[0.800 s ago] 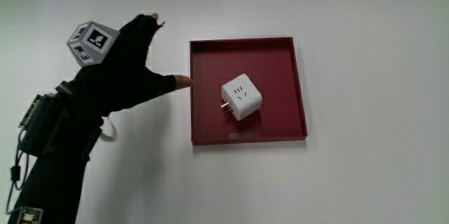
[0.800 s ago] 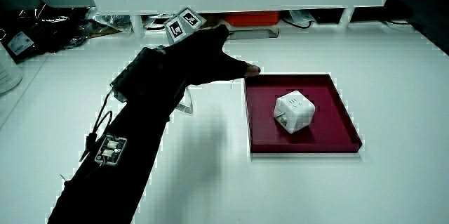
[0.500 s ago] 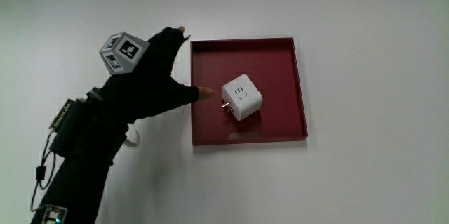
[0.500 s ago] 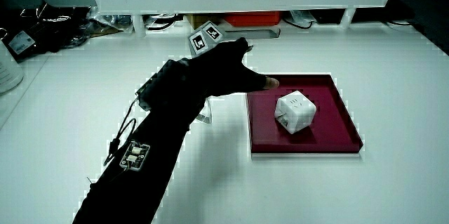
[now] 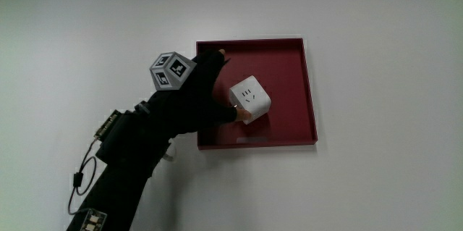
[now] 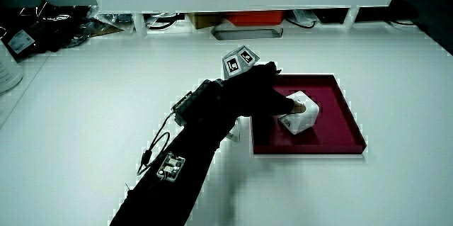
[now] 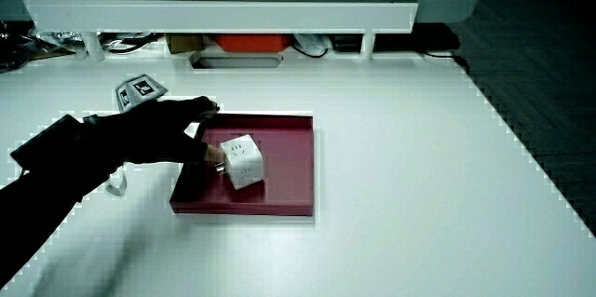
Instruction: Pick socket
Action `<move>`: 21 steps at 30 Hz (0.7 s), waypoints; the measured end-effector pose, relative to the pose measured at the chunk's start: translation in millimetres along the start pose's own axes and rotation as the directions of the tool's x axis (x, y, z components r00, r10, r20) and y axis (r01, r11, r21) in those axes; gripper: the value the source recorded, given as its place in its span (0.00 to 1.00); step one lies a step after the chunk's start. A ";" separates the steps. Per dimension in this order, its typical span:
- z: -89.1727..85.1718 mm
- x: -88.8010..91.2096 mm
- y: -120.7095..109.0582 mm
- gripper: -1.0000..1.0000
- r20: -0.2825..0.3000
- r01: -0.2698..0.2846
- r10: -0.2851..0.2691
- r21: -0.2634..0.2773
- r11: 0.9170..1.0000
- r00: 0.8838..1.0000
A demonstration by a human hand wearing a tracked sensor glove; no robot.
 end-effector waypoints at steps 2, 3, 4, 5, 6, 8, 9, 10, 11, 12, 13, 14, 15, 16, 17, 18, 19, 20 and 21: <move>-7.3 0.3 3.2 0.50 0.006 -0.008 0.009 -0.015 1.000 1.000; -10.3 0.6 4.3 0.50 -0.012 -0.006 0.006 -0.011 1.000 1.000; -12.5 2.8 3.8 0.50 -0.013 -0.022 0.021 -0.021 1.000 1.000; -16.7 1.8 5.9 0.50 -0.011 -0.018 0.018 -0.025 1.000 1.000; -21.6 -0.4 8.9 0.50 -0.022 -0.009 0.009 -0.015 1.000 1.000; -28.9 -0.6 11.0 0.50 -0.020 -0.005 0.005 -0.028 1.000 1.000; -31.8 -0.3 11.9 0.50 -0.026 -0.014 0.013 -0.027 1.000 1.000; -35.6 -1.8 14.1 0.50 -0.023 -0.002 0.002 -0.022 1.000 1.000; -38.2 -1.0 14.5 0.50 -0.024 -0.011 0.010 -0.026 1.000 1.000; -40.6 -0.7 14.8 0.50 -0.031 -0.013 0.012 -0.029 1.000 0.999; -43.6 -2.8 16.2 0.50 -0.028 -0.007 0.006 -0.030 1.000 1.000; -45.1 -2.4 16.2 0.50 -0.031 -0.007 0.006 -0.022 1.000 1.000; -47.0 -2.5 16.9 0.50 -0.032 -0.001 0.001 -0.014 1.000 0.999; -49.2 -3.6 18.1 0.50 -0.018 0.003 -0.004 -0.017 1.000 1.000; -50.3 -3.3 18.6 0.50 -0.025 0.010 -0.010 -0.007 1.000 1.000; -50.9 -2.3 18.8 0.50 -0.035 0.006 -0.006 -0.006 1.000 0.999; -50.3 0.4 17.4 0.50 -0.033 0.000 -0.001 -0.009 1.000 0.999; -51.3 -0.1 18.1 0.50 -0.039 0.000 0.000 -0.008 1.000 0.999; -51.8 -0.7 18.8 0.50 -0.030 0.003 -0.003 -0.003 1.000 1.000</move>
